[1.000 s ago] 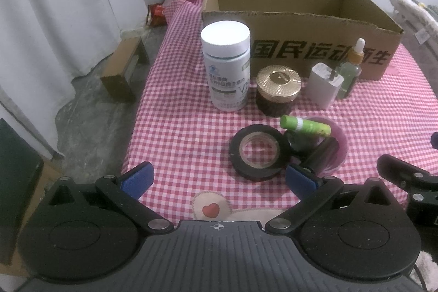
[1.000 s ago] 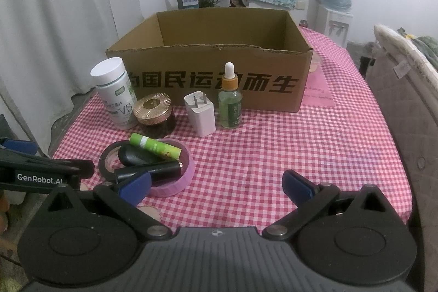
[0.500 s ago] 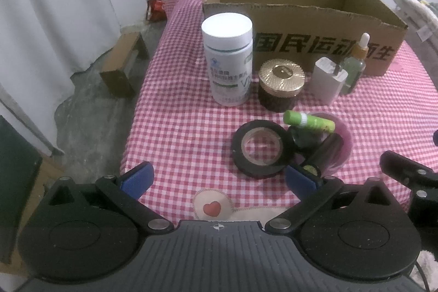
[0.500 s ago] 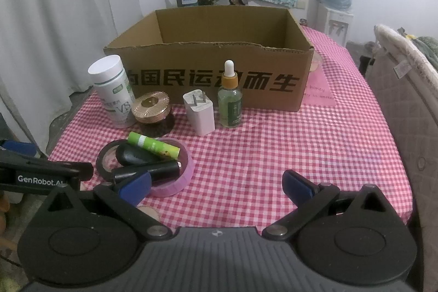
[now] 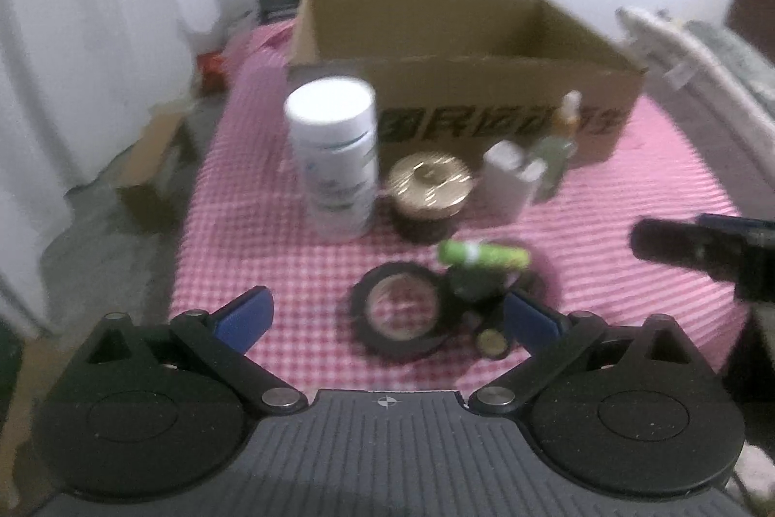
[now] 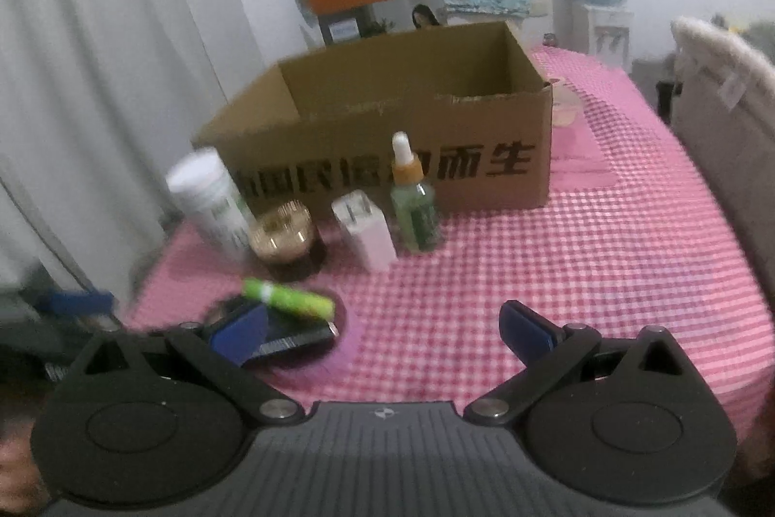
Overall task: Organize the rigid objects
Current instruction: 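Grasp the black gold-ended cylinder in the purple dish with the right gripper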
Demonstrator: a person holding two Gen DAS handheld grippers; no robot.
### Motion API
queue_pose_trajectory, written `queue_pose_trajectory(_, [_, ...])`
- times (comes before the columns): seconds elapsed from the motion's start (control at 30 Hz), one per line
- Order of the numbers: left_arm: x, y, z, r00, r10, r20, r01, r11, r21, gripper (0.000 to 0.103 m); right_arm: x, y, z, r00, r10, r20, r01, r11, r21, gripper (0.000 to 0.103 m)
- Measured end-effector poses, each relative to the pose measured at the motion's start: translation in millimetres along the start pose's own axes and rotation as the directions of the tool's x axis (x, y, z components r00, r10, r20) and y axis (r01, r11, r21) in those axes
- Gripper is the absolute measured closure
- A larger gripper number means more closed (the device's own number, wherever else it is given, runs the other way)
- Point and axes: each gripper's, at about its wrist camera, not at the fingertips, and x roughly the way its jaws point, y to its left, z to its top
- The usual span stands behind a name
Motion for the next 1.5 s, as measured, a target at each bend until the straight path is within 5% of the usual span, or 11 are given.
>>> queue_pose_trajectory(0.1, [2.5,-3.4,1.4,0.998,-0.067,0.001,0.067,0.998,0.020,0.008,3.6,-8.4,10.0,0.994,0.110,-0.019,-0.109,0.991,0.079,0.007])
queue_pose_trajectory(0.17, [5.7,-8.9,1.1,0.995,-0.097,-0.012,0.097,0.994,0.046,0.017,11.4,-12.0,12.5,0.983,0.177,-0.054,-0.169,0.976,0.139,0.024])
queue_pose_trajectory(0.27, [13.0,-19.0,-1.7,0.990,-0.132,-0.055,0.136,0.987,0.081,0.039,30.2,-11.4,13.1,0.959,0.255,-0.128,-0.225,0.952,0.208,0.036])
queue_pose_trajectory(0.57, [21.4,-33.6,-7.2,0.977,-0.185,-0.106,0.197,0.972,0.129,0.076,65.5,-2.4,10.6,0.914,0.297,-0.277,-0.234,0.942,0.239,0.064])
queue_pose_trajectory(0.87, [32.1,-41.0,-0.9,0.966,-0.214,-0.143,0.236,0.958,0.164,0.081,89.1,-2.6,11.7,0.886,0.266,-0.381,-0.184,0.954,0.239,0.070])
queue_pose_trajectory(1.33, [50.7,-49.7,12.3,0.961,-0.205,-0.188,0.237,0.957,0.167,0.080,107.8,-8.1,18.0,0.862,0.262,-0.433,-0.164,0.954,0.251,0.070])
queue_pose_trajectory(1.5, [47.3,-48.5,9.4,0.969,-0.190,-0.160,0.216,0.963,0.161,0.082,96.3,-18.9,17.9,0.868,0.290,-0.402,-0.184,0.942,0.282,0.083])
